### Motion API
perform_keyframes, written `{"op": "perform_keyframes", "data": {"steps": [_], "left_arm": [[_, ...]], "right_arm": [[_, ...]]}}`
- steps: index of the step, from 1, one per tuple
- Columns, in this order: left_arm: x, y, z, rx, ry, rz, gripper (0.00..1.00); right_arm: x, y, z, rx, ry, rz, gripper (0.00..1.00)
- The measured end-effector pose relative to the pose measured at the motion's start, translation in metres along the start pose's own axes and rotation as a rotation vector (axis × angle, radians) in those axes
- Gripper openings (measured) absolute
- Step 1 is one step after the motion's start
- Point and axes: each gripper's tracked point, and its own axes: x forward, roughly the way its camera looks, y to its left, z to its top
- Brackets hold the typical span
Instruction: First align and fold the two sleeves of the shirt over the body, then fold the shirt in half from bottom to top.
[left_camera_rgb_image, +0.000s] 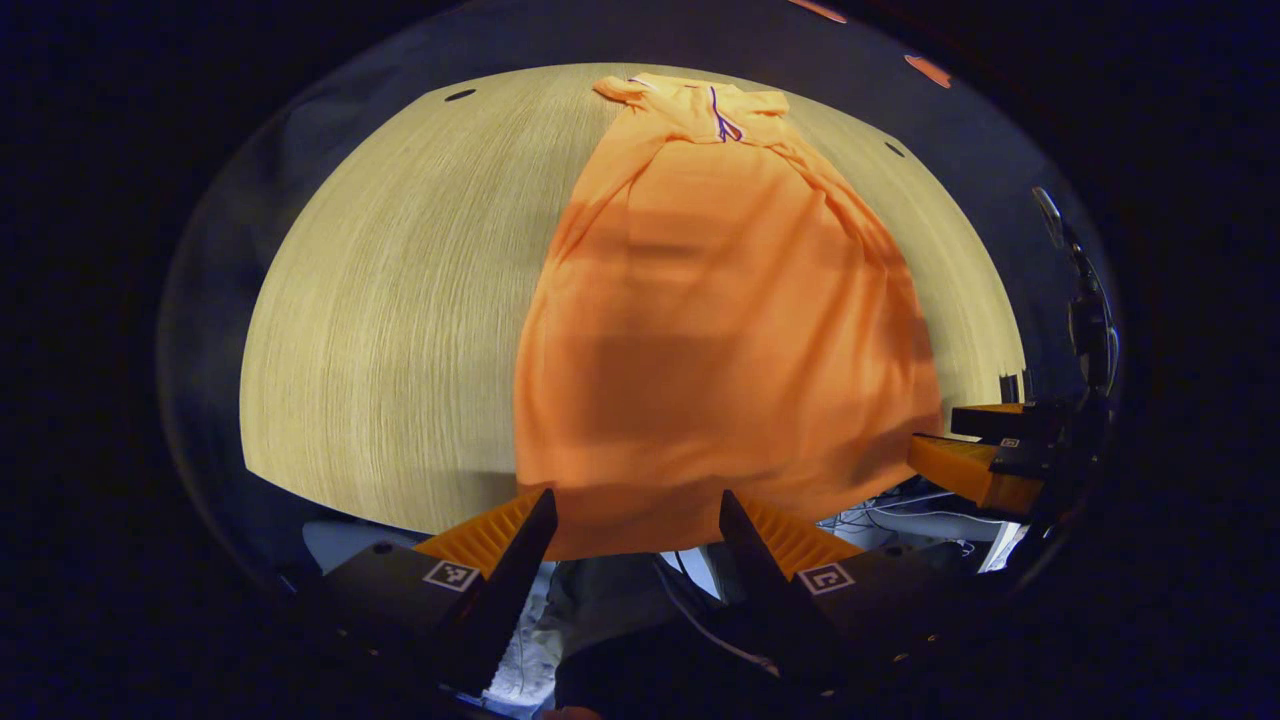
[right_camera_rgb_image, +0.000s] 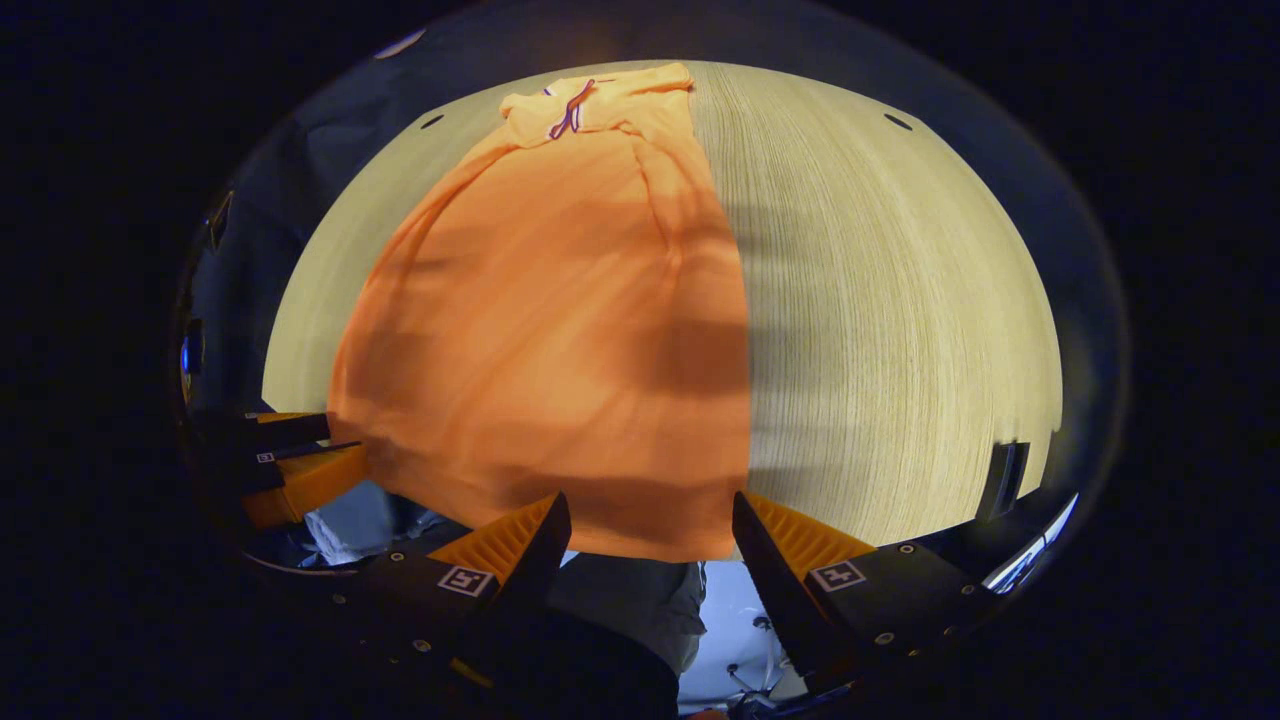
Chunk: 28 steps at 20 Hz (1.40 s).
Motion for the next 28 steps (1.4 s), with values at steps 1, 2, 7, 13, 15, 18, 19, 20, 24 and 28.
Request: {"op": "perform_keyframes", "data": {"steps": [1,2,7,13,15,18,19,20,24,28], "left_arm": [[0.003,-0.001,-0.002,-0.005,0.000,0.001,0.99],[0.007,0.001,-0.005,0.000,0.010,0.014,1.00],[0.015,0.007,-0.008,0.052,0.019,0.082,0.97],[0.017,0.007,-0.003,0.071,0.030,0.122,0.97],[0.017,0.009,0.004,0.078,-0.003,0.129,0.72],[0.020,0.004,0.009,0.109,-0.056,0.086,0.02],[0.017,0.002,0.009,0.117,-0.056,0.067,0.01],[0.018,0.002,0.008,0.109,-0.050,0.052,0.01],[0.014,-0.003,0.015,0.039,-0.040,-0.006,0.01],[-0.004,-0.010,0.035,0.029,-0.081,-0.047,0.01]], "right_arm": [[0.003,-0.002,-0.003,-0.017,0.006,-0.020,0.99],[0.005,-0.002,-0.004,-0.031,0.007,-0.028,0.99],[0.014,0.001,-0.008,-0.038,0.030,-0.044,0.99],[0.016,0.006,-0.007,-0.025,0.047,-0.045,0.94],[0.016,0.008,-0.008,-0.026,0.038,-0.036,0.64],[0.016,0.012,-0.007,0.021,0.046,0.009,0.19],[0.015,0.011,-0.007,0.036,0.033,0.028,0.08],[0.014,0.012,-0.007,0.042,0.031,0.040,0.07],[0.006,0.016,0.000,0.023,0.009,0.052,0.07],[-0.011,0.014,0.022,0.016,-0.043,0.059,0.07]]}}
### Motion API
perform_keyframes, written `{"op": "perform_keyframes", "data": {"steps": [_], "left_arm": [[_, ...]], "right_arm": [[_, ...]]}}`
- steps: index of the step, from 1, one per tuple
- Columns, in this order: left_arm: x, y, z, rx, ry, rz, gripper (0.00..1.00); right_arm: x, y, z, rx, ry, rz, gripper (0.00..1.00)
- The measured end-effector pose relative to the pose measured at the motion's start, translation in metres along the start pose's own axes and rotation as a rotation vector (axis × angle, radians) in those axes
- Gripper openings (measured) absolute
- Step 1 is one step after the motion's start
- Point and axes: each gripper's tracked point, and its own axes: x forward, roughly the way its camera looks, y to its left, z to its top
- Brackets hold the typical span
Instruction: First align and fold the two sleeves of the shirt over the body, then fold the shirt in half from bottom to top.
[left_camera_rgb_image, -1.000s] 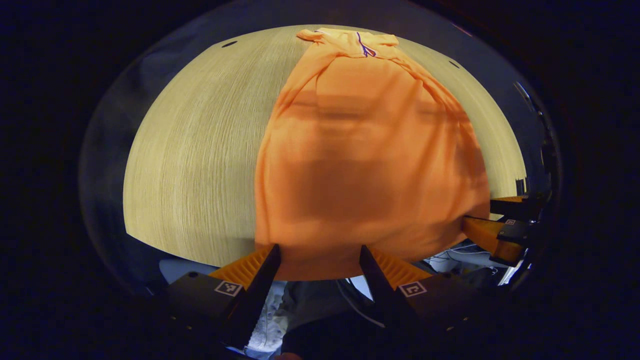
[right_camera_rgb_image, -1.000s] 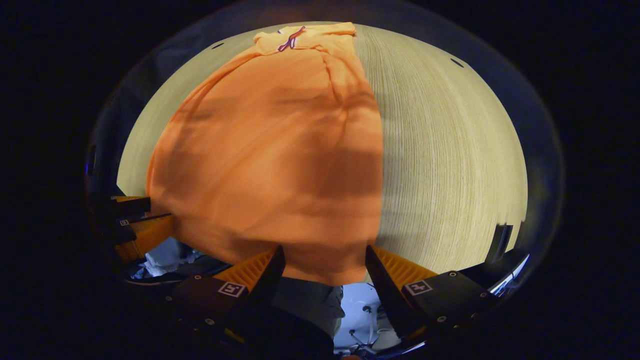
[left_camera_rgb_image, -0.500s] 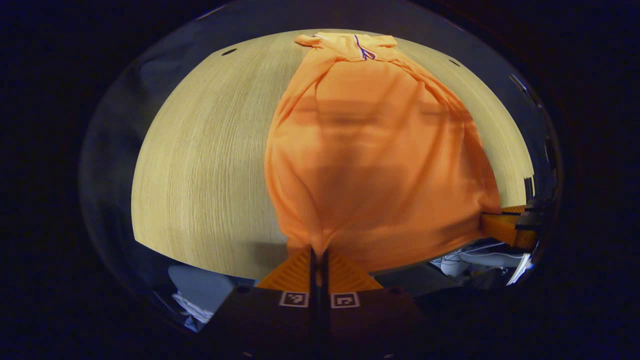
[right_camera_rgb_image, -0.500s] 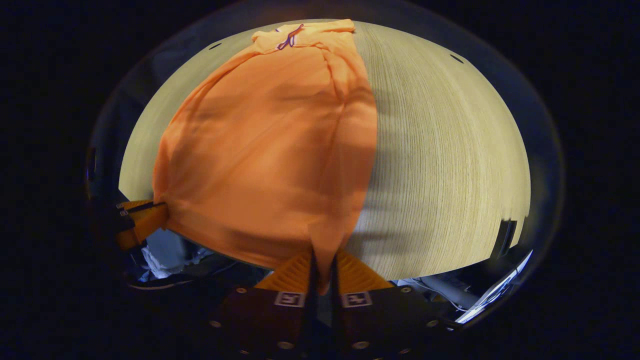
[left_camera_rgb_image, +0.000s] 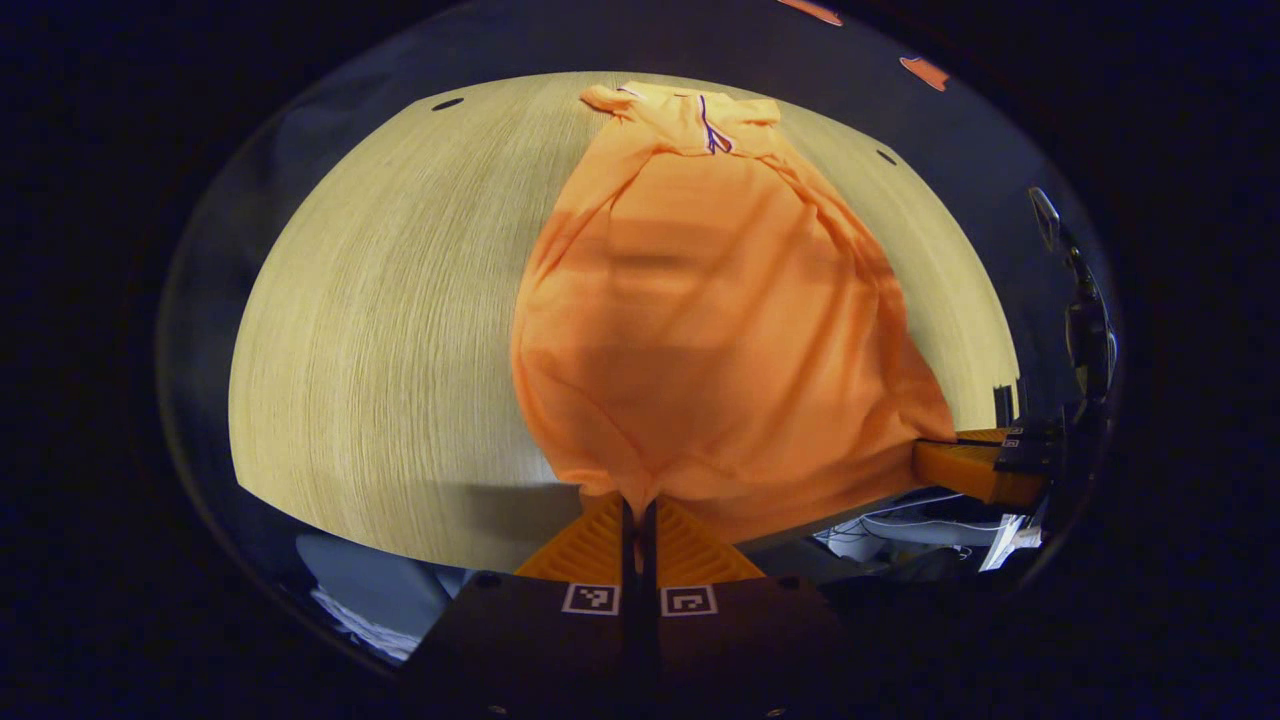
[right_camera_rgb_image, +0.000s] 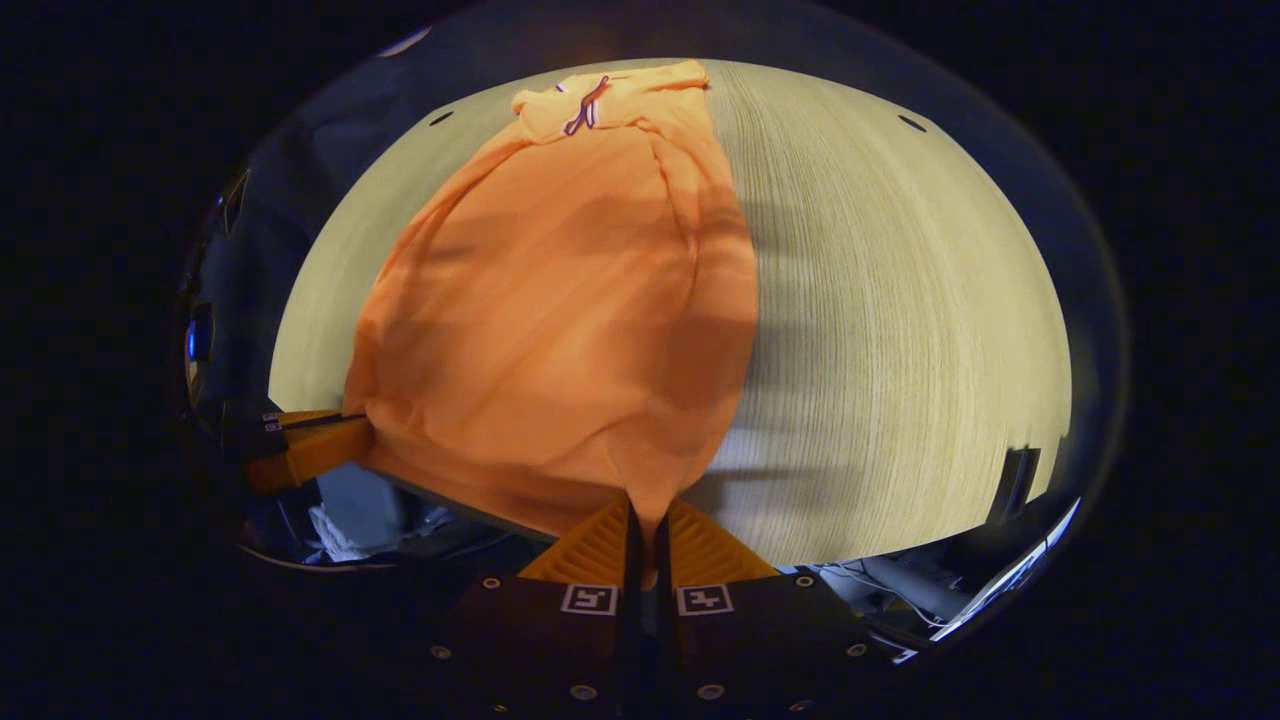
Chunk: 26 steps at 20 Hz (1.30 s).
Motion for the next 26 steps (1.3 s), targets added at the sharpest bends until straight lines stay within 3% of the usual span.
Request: {"op": "perform_keyframes", "data": {"steps": [16,26], "left_arm": [[-0.057,0.001,0.144,-0.045,-0.226,-0.067,0.01],[-0.051,0.004,0.252,-0.018,-0.325,-0.086,0.01]], "right_arm": [[-0.060,-0.006,0.136,0.031,-0.239,0.029,0.07],[-0.064,-0.019,0.237,0.000,-0.342,0.004,0.07]]}}
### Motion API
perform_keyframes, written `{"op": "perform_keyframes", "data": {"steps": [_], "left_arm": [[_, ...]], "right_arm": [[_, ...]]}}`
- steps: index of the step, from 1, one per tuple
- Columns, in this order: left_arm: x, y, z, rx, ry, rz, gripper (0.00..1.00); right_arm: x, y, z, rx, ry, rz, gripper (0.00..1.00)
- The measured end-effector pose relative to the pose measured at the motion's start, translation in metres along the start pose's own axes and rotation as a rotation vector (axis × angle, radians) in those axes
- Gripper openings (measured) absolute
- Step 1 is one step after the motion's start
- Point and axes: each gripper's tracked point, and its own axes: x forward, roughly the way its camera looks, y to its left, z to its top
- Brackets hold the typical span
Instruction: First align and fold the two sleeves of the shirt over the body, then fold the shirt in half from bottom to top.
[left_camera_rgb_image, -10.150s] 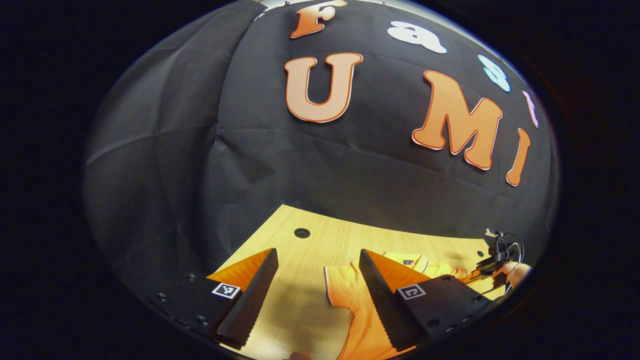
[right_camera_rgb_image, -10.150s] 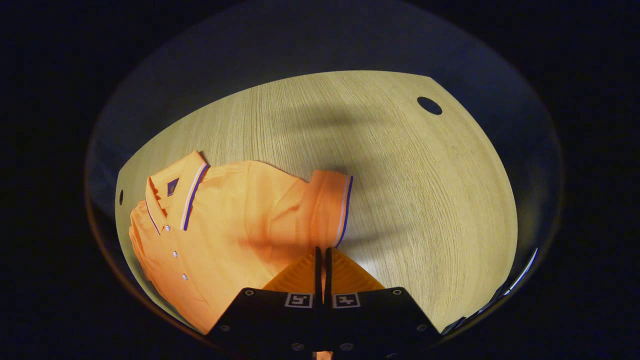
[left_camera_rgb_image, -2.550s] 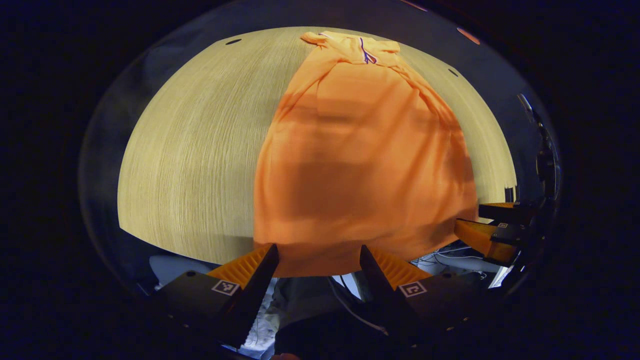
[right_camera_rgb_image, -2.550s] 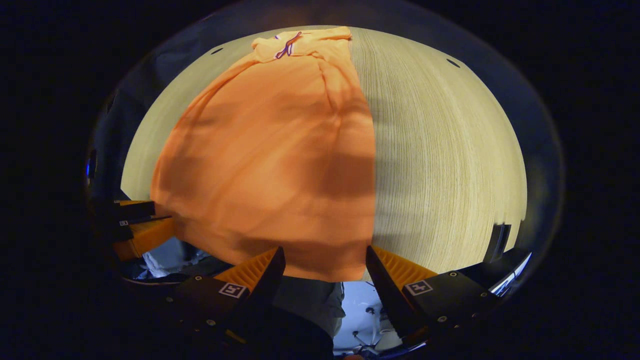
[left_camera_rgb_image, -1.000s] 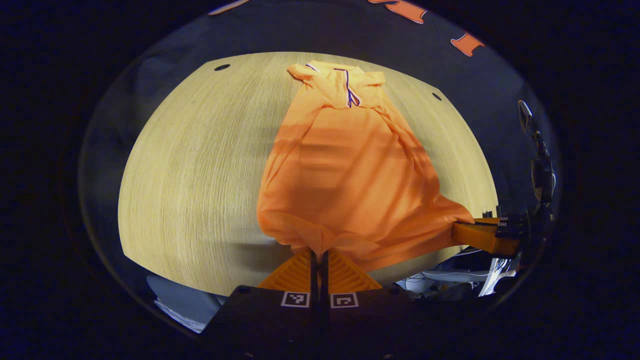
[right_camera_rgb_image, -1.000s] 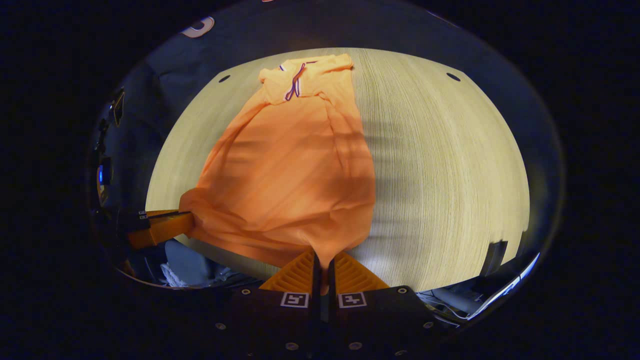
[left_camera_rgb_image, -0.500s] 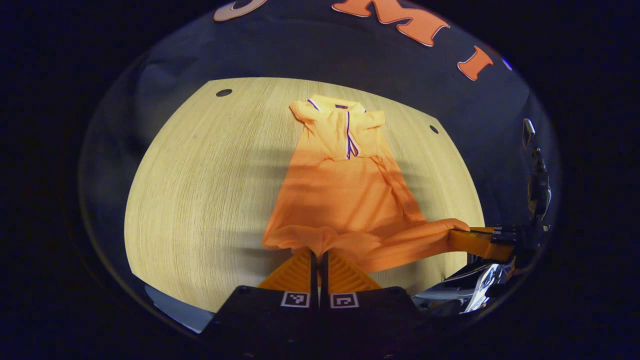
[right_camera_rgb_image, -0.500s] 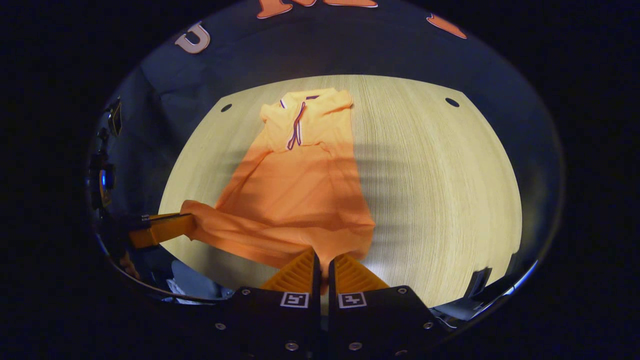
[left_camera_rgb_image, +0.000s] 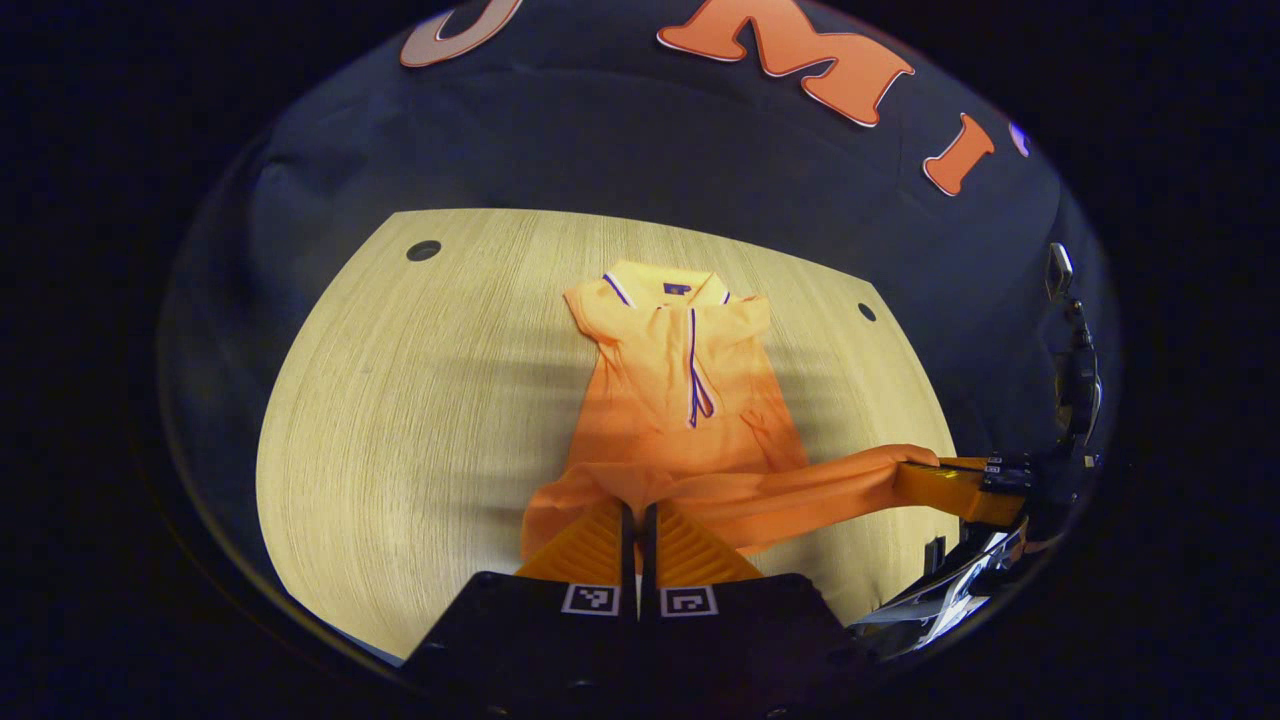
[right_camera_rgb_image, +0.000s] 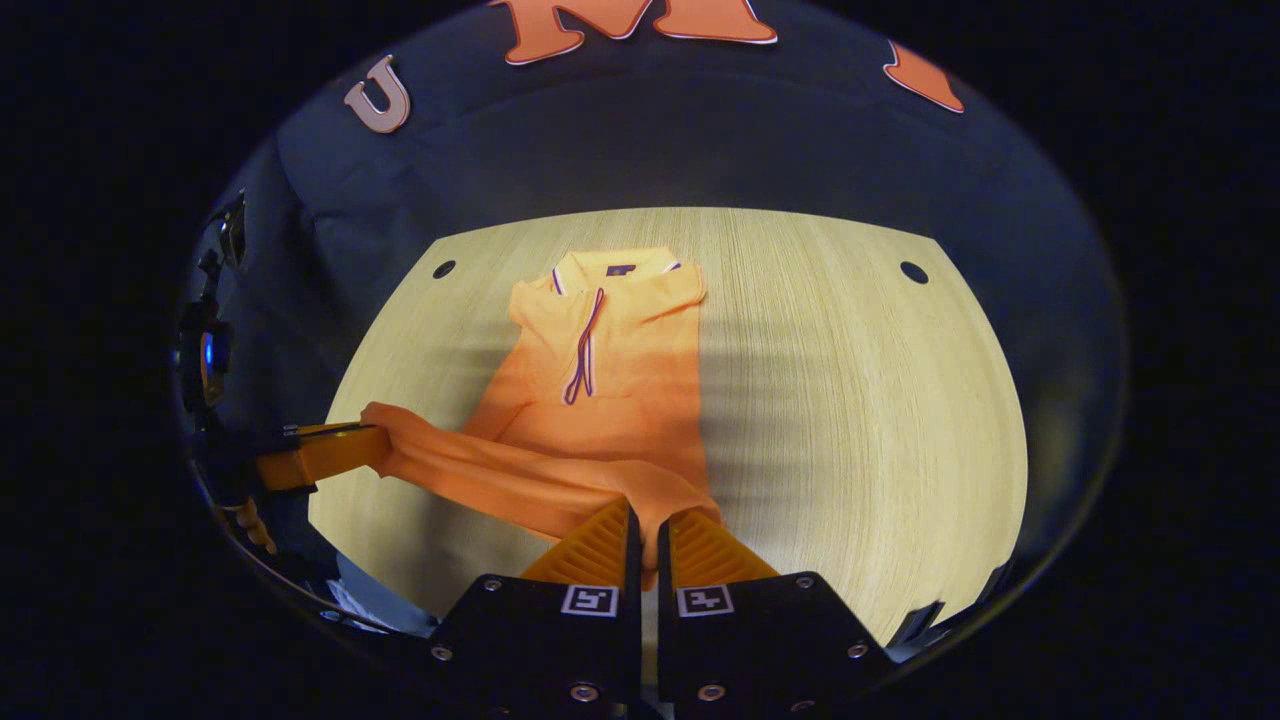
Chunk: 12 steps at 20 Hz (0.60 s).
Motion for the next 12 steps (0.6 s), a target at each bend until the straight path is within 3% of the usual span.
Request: {"op": "perform_keyframes", "data": {"steps": [8,12], "left_arm": [[0.051,0.012,0.084,0.035,-0.063,-0.012,0.01],[0.088,0.021,0.121,0.025,-0.098,0.002,0.00]], "right_arm": [[0.044,-0.014,0.093,-0.029,-0.089,-0.031,0.07],[0.075,-0.020,0.119,-0.026,-0.099,-0.045,0.07]]}}
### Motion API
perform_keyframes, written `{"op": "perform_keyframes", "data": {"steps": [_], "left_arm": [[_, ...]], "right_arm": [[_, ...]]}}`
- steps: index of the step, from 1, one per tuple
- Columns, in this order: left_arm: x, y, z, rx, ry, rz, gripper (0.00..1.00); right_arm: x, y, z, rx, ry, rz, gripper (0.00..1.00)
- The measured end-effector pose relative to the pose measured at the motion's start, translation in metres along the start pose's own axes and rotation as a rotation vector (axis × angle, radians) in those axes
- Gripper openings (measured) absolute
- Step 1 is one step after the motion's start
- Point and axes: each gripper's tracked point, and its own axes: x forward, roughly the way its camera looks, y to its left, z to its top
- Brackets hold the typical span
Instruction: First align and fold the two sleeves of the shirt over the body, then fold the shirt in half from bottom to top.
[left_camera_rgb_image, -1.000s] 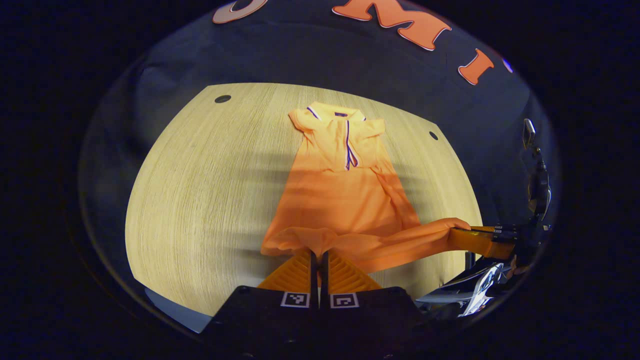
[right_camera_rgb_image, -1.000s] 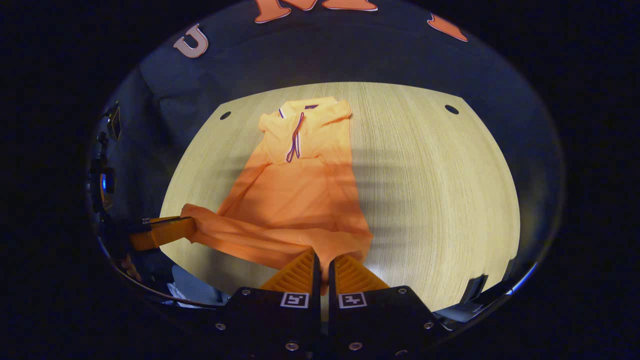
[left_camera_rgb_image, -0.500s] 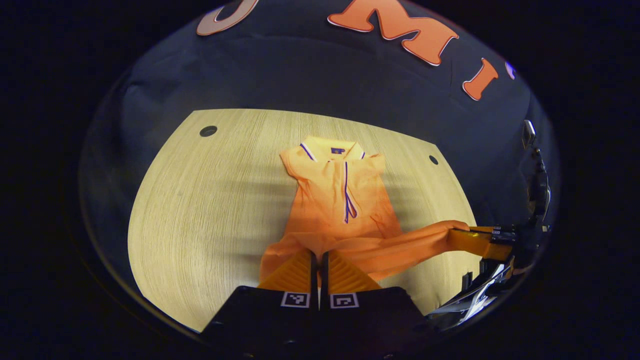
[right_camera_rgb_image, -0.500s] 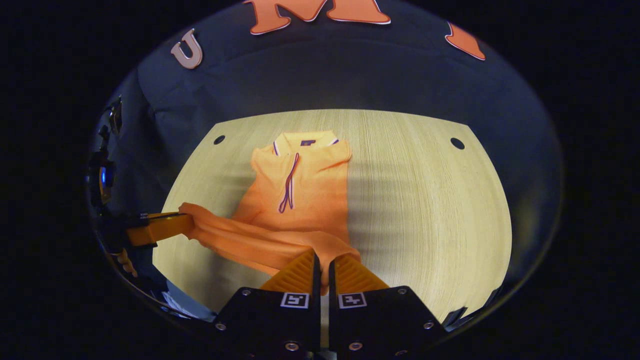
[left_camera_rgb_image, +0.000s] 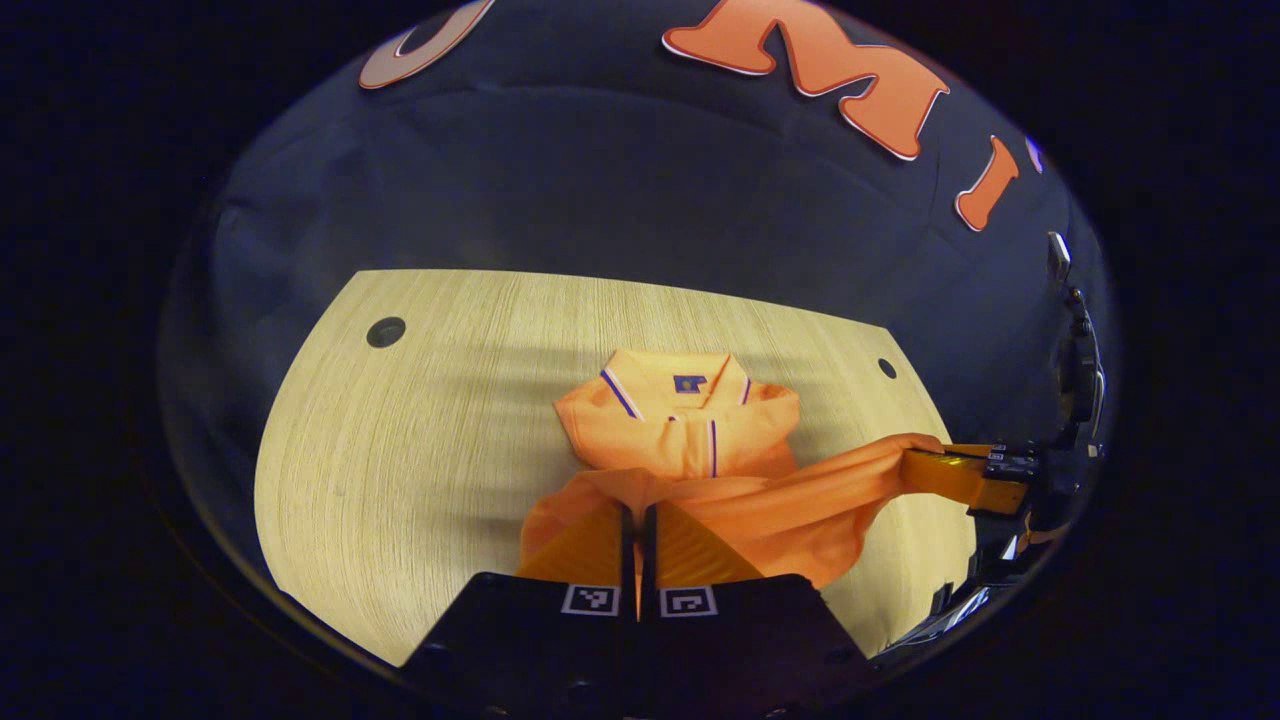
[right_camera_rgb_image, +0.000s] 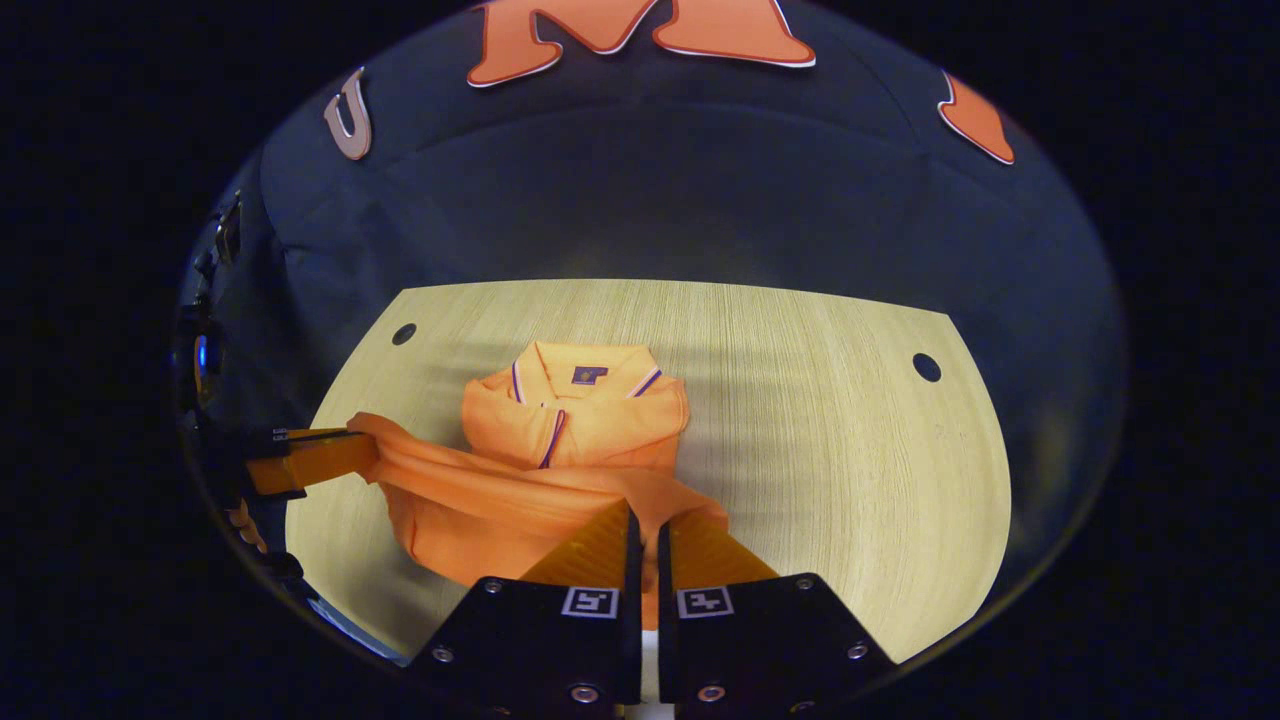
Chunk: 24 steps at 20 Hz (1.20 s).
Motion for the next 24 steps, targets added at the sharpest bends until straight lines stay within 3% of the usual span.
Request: {"op": "perform_keyframes", "data": {"steps": [9,14,15,16,19,20,24], "left_arm": [[0.095,0.014,0.020,-0.002,-0.010,0.013,0.01],[0.128,0.023,0.018,-0.003,0.003,0.026,0.02],[0.130,0.028,0.019,0.006,-0.003,0.039,0.11],[0.128,0.034,0.024,0.019,-0.017,0.060,0.33],[0.125,0.057,0.045,0.075,-0.086,0.154,1.00],[0.118,0.061,0.056,0.094,-0.115,0.178,1.00],[0.076,0.054,0.099,0.101,-0.241,0.182,0.99]], "right_arm": [[0.092,-0.021,0.029,-0.013,-0.009,-0.090,0.07],[0.122,-0.025,0.031,0.014,-0.017,-0.120,0.07],[0.124,-0.028,0.033,0.008,-0.027,-0.133,0.13],[0.125,-0.030,0.034,0.008,-0.035,-0.145,0.19],[0.124,-0.036,0.037,0.022,-0.042,-0.157,0.84],[0.120,-0.038,0.042,0.029,-0.056,-0.158,0.98],[0.089,-0.040,0.069,0.096,-0.143,-0.145,0.99]]}}
